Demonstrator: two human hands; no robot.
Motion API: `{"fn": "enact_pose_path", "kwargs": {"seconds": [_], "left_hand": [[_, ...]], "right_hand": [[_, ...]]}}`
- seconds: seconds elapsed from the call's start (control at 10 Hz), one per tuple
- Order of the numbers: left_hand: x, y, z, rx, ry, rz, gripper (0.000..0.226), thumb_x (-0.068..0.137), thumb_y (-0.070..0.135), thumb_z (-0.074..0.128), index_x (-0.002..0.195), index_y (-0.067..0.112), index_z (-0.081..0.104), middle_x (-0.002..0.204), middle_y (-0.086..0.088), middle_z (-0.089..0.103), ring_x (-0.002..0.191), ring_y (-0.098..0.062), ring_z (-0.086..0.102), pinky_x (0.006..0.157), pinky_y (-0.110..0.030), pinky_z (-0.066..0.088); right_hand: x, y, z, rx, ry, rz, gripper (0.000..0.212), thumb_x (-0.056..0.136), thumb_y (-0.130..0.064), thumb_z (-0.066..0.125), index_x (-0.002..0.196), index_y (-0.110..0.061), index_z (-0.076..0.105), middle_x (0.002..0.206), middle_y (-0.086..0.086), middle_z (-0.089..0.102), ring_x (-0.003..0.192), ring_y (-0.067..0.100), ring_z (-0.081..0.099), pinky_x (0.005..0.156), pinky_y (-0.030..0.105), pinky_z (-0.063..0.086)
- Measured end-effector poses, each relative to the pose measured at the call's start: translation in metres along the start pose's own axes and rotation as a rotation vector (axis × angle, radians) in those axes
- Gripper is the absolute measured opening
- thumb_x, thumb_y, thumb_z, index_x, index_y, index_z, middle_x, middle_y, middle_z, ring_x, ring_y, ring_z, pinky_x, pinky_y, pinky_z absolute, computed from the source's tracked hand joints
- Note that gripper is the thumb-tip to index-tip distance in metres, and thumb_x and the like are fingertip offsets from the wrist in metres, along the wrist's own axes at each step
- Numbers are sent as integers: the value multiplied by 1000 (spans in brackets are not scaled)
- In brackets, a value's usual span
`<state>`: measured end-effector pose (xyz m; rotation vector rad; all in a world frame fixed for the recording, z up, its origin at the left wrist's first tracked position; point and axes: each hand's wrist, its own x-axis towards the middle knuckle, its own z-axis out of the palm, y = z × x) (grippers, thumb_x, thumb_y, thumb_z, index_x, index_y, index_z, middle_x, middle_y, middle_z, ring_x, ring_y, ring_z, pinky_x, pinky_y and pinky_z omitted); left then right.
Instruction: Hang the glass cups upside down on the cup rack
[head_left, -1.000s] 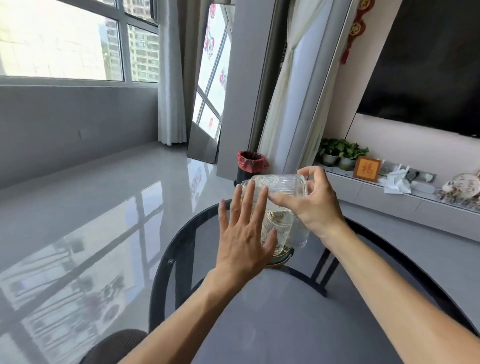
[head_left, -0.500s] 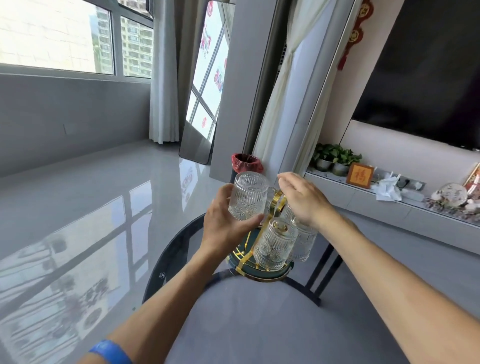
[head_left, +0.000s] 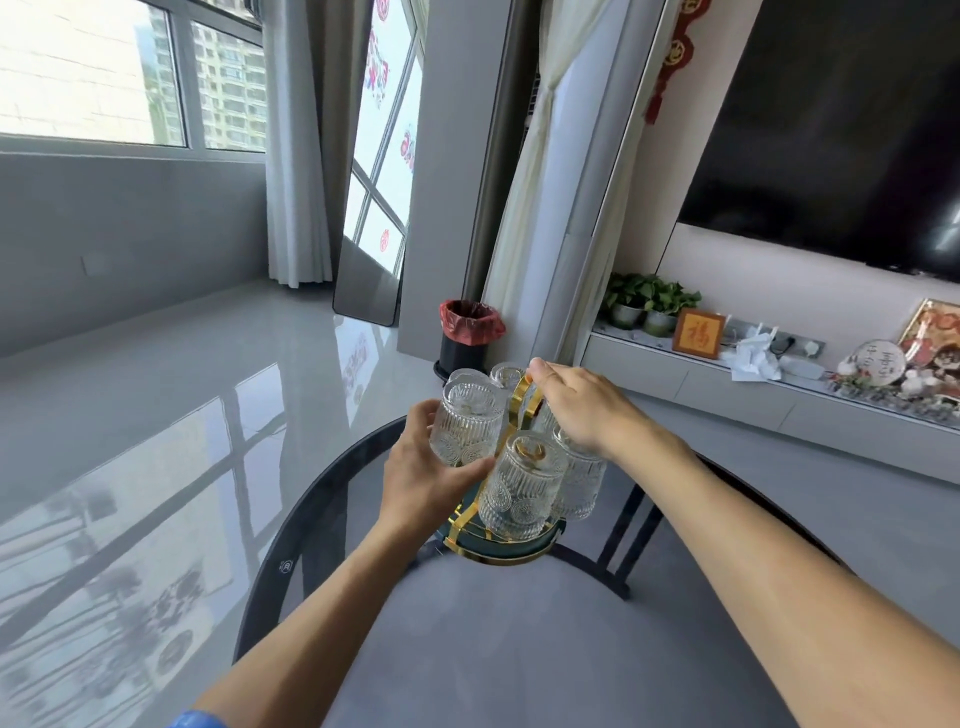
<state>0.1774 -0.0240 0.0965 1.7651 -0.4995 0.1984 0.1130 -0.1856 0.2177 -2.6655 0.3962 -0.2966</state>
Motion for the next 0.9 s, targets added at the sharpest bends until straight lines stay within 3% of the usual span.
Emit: {"fn": "enact_pose_path", "kwargs": {"seconds": [0.3, 0.5, 0.7, 0.8, 0.9], "left_hand": [[-6, -24, 7, 93, -34, -51, 83, 62, 37, 91, 131, 29, 43, 134, -2, 62, 119, -21, 57, 91, -32, 42], [-10, -24, 11, 87, -31, -101, 86, 64, 38, 89, 133, 33, 39, 137, -1, 60, 122, -23, 56, 91, -31, 39], [-17, -15, 1, 112, -139, -122, 99, 69, 30, 90, 149, 26, 32, 151, -4, 48, 136, -23, 46, 108, -38, 37], [-41, -7, -16, 123, -149, -146, 101, 73, 32, 88, 153, 25, 27, 158, -3, 38, 142, -22, 37, 113, -42, 33], [-80, 11, -49, -100, -73, -100, 85, 68, 47, 84, 142, 37, 43, 149, 11, 48, 138, -13, 45, 108, -39, 38]], "right_hand": [[2, 5, 4, 20, 61, -33, 56, 100, -53, 19, 137, -29, 53, 145, 4, 53, 133, 28, 46, 102, 38, 34], [3, 11, 6, 53, 57, -39, 58, 98, -56, 18, 136, -29, 53, 146, 1, 53, 133, 25, 46, 104, 39, 34], [-10, 1, 4, 132, -58, -29, 57, 102, -52, 22, 150, -24, 33, 161, -5, 27, 146, 15, 23, 115, 33, 14], [-40, 0, -1, 505, -24, -10, 52, 103, -47, 26, 149, -24, 34, 160, -5, 29, 144, 13, 25, 113, 29, 15], [-111, 11, -11, 1104, 262, 83, 41, 100, -46, 39, 134, -30, 56, 144, -9, 53, 131, 10, 48, 110, 43, 35]]}}
